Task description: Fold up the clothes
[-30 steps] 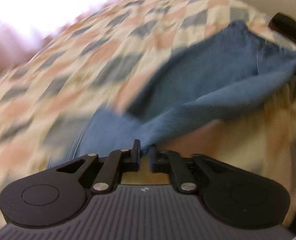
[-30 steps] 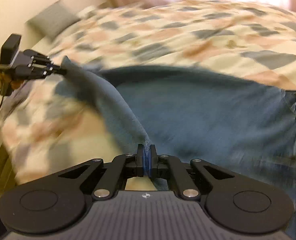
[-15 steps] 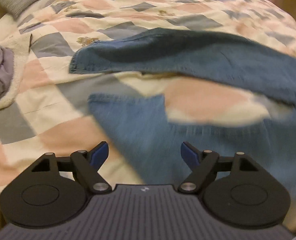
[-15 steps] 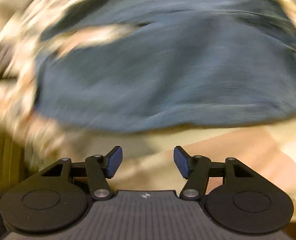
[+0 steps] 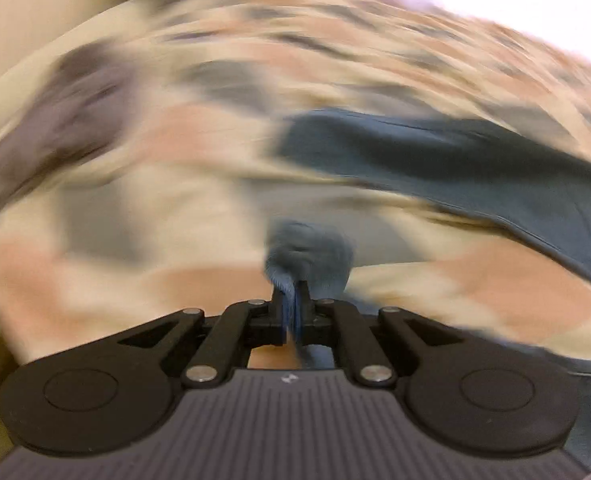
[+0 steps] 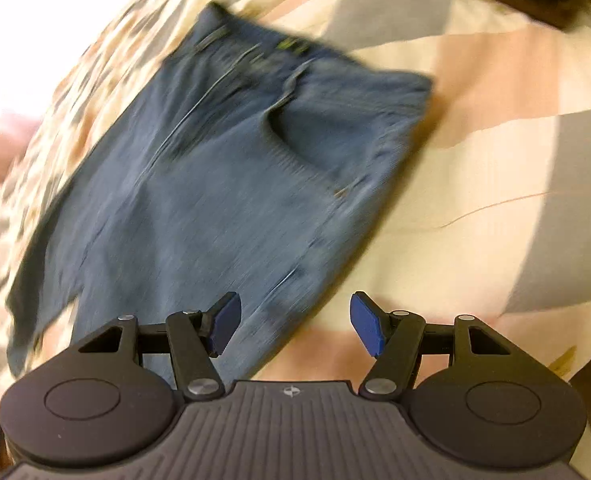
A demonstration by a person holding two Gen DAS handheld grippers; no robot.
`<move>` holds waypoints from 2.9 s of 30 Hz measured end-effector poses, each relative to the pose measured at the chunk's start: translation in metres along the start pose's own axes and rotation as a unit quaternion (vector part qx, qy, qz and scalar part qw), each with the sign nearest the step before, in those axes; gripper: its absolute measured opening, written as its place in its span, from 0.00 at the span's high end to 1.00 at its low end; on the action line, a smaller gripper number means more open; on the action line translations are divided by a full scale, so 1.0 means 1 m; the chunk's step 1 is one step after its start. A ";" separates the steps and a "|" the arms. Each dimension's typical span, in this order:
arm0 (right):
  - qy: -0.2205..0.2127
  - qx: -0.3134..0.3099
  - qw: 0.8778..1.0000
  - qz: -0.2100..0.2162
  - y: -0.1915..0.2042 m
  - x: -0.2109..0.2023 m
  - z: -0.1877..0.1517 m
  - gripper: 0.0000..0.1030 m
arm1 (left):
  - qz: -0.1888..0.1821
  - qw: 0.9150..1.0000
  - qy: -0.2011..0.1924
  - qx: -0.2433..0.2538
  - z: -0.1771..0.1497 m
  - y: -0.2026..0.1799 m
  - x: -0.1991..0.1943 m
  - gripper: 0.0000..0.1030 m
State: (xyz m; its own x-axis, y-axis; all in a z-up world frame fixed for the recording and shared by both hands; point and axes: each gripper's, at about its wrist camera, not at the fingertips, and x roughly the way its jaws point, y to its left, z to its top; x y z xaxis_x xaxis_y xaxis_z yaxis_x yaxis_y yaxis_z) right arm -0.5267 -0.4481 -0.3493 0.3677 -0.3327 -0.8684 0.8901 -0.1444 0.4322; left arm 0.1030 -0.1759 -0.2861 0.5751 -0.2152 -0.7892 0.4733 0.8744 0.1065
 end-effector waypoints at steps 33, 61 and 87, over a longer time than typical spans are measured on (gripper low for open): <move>-0.088 0.099 0.990 0.044 -0.062 -0.036 0.084 0.97 | -0.057 0.997 0.008 -0.041 0.003 0.088 -0.022 0.98; -0.084 -0.247 0.965 -0.014 0.188 0.043 0.103 0.27 | -0.162 0.986 0.002 0.047 0.187 -0.039 0.138 0.64; -0.089 -0.111 0.986 -0.091 0.216 0.112 0.142 0.23 | -0.195 0.975 0.026 0.101 0.280 -0.072 0.281 0.87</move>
State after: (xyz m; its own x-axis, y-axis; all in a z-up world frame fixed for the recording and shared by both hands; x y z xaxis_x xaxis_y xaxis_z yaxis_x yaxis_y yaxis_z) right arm -0.3319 -0.6492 -0.3184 0.1610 -0.4803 -0.8622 0.9812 -0.0167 0.1925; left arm 0.4171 -0.4214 -0.3467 0.2925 -0.4877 -0.8226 0.7737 0.6262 -0.0961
